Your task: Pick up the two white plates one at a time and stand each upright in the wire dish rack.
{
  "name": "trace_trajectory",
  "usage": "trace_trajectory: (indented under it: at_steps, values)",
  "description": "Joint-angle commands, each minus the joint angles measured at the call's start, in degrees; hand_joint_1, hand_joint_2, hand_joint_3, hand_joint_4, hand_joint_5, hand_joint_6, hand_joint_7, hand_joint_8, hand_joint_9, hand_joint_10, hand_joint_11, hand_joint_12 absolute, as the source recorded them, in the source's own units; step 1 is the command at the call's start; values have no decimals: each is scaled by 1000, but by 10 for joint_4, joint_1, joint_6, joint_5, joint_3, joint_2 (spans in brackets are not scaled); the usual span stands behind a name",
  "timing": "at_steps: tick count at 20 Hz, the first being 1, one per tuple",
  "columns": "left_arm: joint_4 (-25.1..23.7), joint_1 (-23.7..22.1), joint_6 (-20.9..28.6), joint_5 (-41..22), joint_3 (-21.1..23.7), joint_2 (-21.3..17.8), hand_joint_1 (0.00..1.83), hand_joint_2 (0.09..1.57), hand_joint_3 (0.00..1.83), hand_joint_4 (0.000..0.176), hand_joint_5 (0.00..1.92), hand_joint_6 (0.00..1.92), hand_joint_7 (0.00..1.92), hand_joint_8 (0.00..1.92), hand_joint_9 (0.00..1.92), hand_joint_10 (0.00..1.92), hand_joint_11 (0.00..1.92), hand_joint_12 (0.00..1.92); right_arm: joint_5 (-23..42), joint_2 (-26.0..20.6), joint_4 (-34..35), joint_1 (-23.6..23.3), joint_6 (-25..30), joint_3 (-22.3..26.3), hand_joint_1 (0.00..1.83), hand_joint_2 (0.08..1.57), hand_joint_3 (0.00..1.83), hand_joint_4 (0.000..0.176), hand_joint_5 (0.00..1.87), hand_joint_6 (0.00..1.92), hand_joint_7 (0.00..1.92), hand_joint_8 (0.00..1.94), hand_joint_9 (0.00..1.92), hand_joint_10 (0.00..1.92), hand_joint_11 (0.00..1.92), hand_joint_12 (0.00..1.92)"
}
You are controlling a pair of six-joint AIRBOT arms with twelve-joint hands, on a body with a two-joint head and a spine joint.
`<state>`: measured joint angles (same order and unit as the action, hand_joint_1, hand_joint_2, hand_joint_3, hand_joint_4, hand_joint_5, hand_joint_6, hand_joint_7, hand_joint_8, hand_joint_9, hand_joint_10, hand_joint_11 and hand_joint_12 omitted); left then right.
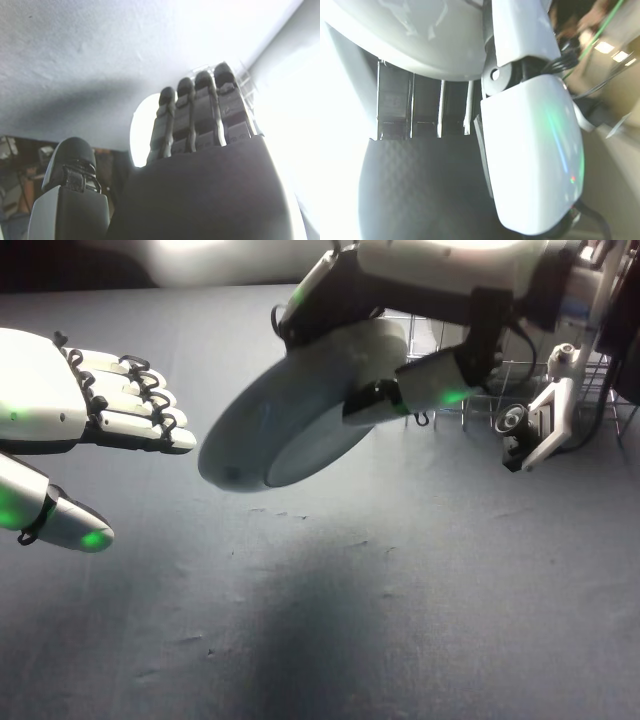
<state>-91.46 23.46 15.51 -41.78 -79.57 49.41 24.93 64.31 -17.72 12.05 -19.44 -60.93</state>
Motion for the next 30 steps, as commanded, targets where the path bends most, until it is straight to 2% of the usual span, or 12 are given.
trace_trajectory:
  at_steps: [1,5,6,8,15,16,17,18,21,23,28,30]
  values:
    - [31,-3,1,-8,-2,-5,0,1191,3,0,100,1,97,1,54,2,0,98,70,-5,34,-16,8,2,1390,1069,1,0,930,1039,1044,797,1141,856,1110,915]
    - [31,-3,1,-8,-3,-3,0,1187,0,0,119,4,104,3,64,5,2,115,57,-5,124,-29,8,-1,1389,1072,1,0,926,1071,1048,785,1123,865,1107,945]
    - [31,-3,1,-8,-3,-3,0,1189,0,0,127,4,112,3,70,4,0,143,51,-5,139,-33,8,-2,1466,1113,10,0,795,1178,926,903,983,937,896,1390]
    - [31,-3,1,-8,-4,-2,0,1188,0,0,122,0,107,0,65,0,0,125,41,-5,183,-42,8,-7,1495,1069,1,0,881,1079,1026,773,1085,767,977,1361]
    - [31,-3,1,-8,-6,-2,0,1189,0,0,93,5,83,4,46,4,7,45,23,0,297,-69,8,-31,1497,1050,0,0,933,1007,1076,667,1136,691,1005,1320]
    - [31,-3,1,-8,-6,-2,0,1189,0,0,102,9,85,5,46,4,9,45,18,0,312,-73,8,-34,1412,1060,2,0,932,1063,1077,722,1147,779,1045,1074]
    - [31,-3,1,-9,-6,-2,0,1190,0,0,119,7,109,4,69,4,1,126,18,0,317,-75,9,-38,1479,1057,4,0,921,1040,1076,670,1114,755,991,1305]
    - [31,-3,1,-10,-6,-2,0,1187,0,0,107,1,106,0,71,3,0,141,18,0,319,-76,8,-42,1482,1121,0,0,807,1174,936,845,960,948,855,1488]
    - [31,-2,1,-10,-5,-3,0,1190,1,0,102,2,103,3,59,3,0,76,17,-1,325,-75,8,-55,1493,1069,1,0,912,1088,1050,652,1058,815,961,1378]
    - [31,-2,1,-10,-4,-3,0,1196,0,0,98,0,88,1,43,0,0,48,13,-2,343,-75,8,-60,1481,1141,1,0,755,1253,878,931,907,1008,810,1544]
    - [31,-2,1,-10,-6,-4,0,1194,2,0,125,3,120,0,76,0,0,128,13,-13,349,-65,5,-67,1480,1154,0,0,739,1258,857,975,866,1075,785,1585]
    - [31,-2,1,-10,-6,-4,0,1187,0,0,136,0,133,0,93,1,0,191,14,-15,348,-58,5,-71,1490,1094,0,0,878,1111,998,768,993,912,908,1455]
